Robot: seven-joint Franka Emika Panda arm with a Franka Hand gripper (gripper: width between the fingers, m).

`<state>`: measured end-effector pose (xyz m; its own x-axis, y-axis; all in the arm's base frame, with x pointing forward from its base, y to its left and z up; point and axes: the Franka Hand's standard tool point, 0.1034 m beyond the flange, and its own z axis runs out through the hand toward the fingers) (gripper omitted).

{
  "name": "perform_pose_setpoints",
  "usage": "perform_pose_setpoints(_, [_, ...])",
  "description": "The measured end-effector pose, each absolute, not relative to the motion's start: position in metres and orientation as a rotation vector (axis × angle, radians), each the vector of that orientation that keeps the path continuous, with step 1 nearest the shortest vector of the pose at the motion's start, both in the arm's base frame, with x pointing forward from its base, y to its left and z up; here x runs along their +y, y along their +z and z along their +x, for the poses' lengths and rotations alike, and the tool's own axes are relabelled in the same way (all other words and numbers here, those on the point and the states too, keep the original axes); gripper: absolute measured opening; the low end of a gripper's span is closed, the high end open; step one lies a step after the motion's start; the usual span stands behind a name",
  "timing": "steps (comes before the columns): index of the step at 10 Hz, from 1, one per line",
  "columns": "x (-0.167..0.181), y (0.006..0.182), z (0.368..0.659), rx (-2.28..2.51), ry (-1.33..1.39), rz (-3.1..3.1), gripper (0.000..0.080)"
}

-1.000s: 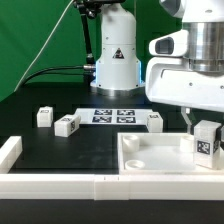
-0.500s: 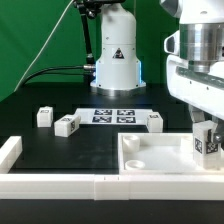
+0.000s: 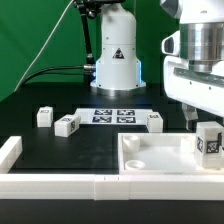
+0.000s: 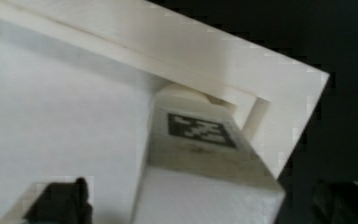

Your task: Assemble one leg

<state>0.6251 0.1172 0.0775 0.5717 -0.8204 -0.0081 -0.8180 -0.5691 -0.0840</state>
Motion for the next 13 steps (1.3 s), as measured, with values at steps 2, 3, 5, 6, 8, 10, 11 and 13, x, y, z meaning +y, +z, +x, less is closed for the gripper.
perform_pose_setpoints(2, [0.1165, 0.0777, 0.6273, 1.072, -0.089, -2.866, 0.0648])
perform_pose_setpoints(3, [0.1176, 0.0777, 0.6271, 0.907, -0.096, -2.926, 0.0648])
perform_pose_setpoints(5, [0.1191, 0.0778, 0.6269, 0.600, -0.107, -3.010, 0.0649])
perform_pose_setpoints(6, [0.1198, 0.0777, 0.6268, 0.482, -0.111, -3.035, 0.0649])
perform_pose_setpoints(8, [0.1187, 0.0777, 0.6269, 0.089, -0.126, -3.091, 0.0649])
perform_pose_setpoints(10, [0.1176, 0.0777, 0.6271, -0.013, -0.130, -3.101, 0.0649])
perform_pose_setpoints(11, [0.1174, 0.0777, 0.6272, -0.013, -0.130, -3.101, 0.0525])
perform_pose_setpoints(13, [0.1173, 0.0777, 0.6272, -0.013, -0.130, -3.101, 0.0390])
